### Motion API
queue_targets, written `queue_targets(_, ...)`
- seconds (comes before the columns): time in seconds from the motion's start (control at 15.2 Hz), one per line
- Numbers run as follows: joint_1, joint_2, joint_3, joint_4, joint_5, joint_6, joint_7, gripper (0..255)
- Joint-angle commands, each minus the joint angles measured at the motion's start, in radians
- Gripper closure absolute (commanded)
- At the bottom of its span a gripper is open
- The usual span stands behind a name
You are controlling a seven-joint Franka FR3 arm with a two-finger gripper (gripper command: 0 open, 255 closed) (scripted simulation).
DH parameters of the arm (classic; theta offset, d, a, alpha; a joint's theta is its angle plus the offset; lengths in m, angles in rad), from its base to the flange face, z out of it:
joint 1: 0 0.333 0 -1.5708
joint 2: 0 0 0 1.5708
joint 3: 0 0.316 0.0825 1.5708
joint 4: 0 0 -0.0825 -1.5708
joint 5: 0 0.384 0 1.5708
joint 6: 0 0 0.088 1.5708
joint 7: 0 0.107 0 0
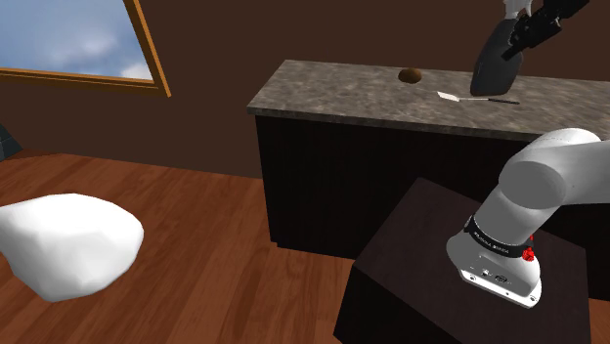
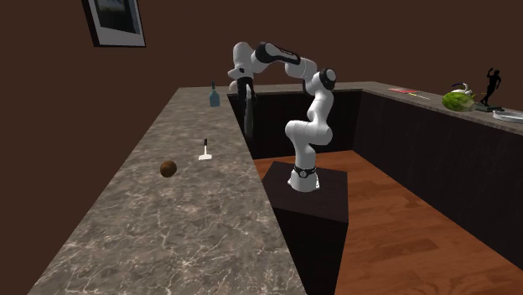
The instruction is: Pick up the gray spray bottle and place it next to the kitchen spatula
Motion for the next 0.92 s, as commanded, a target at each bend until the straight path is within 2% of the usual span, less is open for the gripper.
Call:
queue_targets(0.0,-0.007,-0.008,-0.01,-0.027,-0.009,0.018,-0.009,255)
queue_targets(0.86,-0.05,-0.043,-0.075,-0.202,-0.066,0.147,-0.06,255)
